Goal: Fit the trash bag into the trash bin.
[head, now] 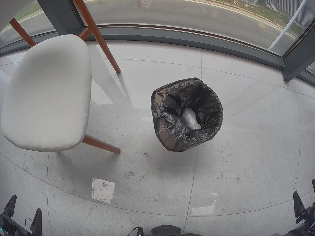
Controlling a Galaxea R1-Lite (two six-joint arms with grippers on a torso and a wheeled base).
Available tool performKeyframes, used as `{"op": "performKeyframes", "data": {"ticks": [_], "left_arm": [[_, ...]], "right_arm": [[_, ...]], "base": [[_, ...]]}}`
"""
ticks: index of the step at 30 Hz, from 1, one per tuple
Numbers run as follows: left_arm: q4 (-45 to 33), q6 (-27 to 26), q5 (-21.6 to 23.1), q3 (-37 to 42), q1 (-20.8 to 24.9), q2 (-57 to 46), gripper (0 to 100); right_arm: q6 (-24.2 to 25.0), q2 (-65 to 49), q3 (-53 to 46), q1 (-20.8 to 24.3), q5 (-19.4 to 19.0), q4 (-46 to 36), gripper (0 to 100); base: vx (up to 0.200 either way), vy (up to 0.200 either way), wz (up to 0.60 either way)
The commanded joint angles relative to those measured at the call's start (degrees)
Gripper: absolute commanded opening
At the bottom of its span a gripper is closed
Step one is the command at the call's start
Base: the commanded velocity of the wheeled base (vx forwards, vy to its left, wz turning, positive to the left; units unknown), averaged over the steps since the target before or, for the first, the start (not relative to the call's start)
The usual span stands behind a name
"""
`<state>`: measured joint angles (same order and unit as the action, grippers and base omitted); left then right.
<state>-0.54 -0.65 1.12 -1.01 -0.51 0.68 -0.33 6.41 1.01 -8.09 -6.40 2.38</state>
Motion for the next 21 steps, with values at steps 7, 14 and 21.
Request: {"op": "performKeyframes", "data": {"ticks": [7,14,21], "left_arm": [[0.2,0.1,0.1,0.9,0.0,0.1,100],[0.2,0.1,0.1,0.9,0.0,0.1,100],[0.2,0.1,0.1,0.9,0.0,0.1,100]], "right_arm": [[0.1,0.4,-1.0,0.0,0.0,0.1,100],[0.2,0.4,-1.0,0.0,0.0,0.1,100],[0.1,0.4,-1.0,0.0,0.0,0.1,100]], "base": [[-0.057,0.057,0.0],[0.0,0.0,0.0],[0.0,0.0,0.0]]}}
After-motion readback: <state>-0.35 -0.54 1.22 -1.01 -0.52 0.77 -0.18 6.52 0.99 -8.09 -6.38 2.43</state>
